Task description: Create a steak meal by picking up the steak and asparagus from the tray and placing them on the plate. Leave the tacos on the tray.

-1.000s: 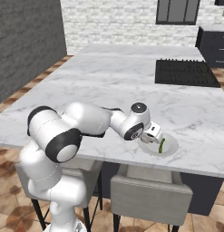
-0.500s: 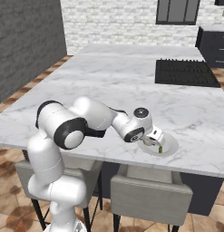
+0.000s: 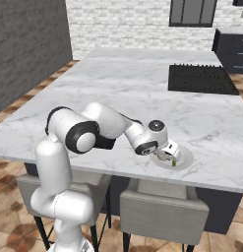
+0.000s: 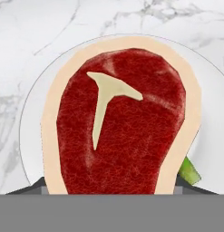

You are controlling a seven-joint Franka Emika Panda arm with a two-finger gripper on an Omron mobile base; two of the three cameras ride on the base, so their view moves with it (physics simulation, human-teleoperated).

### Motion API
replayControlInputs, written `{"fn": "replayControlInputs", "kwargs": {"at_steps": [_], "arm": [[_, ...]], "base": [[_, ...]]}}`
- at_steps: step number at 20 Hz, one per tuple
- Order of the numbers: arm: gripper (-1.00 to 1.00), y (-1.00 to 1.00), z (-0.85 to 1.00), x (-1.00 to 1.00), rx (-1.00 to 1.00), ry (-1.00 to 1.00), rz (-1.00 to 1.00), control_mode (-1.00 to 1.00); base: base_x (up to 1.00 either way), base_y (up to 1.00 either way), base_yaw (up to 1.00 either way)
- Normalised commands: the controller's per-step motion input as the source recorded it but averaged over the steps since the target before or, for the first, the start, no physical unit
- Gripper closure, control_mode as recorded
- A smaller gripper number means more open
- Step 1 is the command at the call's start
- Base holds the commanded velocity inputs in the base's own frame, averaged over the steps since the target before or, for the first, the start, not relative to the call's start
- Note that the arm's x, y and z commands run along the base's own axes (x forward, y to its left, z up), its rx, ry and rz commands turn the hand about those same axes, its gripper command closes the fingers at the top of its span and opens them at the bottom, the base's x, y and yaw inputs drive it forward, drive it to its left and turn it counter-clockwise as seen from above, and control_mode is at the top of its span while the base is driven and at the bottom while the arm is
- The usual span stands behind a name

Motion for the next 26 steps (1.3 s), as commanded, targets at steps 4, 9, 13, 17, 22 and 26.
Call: {"fn": "replayControlInputs", "kwargs": {"at_steps": [4, 9, 13, 17, 22, 26], "arm": [[1.00, 0.00, -0.16, 0.14, 0.00, 0.02, 0.00, -1.00], [1.00, 0.00, -0.10, 0.17, 0.00, 0.02, 0.00, -1.00], [-1.00, 0.00, -0.06, 0.18, 0.00, 0.01, 0.00, -1.00], [-1.00, 0.00, 0.00, 0.04, 0.00, 0.00, 0.00, -1.00], [-1.00, -0.04, 0.00, 0.00, 0.00, 0.00, 0.00, -1.00], [-1.00, 0.00, 0.08, 0.00, 0.00, -0.04, 0.00, -1.00]], "base": [[0.00, 0.00, 0.00], [0.00, 0.00, 0.00], [0.00, 0.00, 0.00], [0.00, 0.00, 0.00], [0.00, 0.00, 0.00], [0.00, 0.00, 0.00]]}}
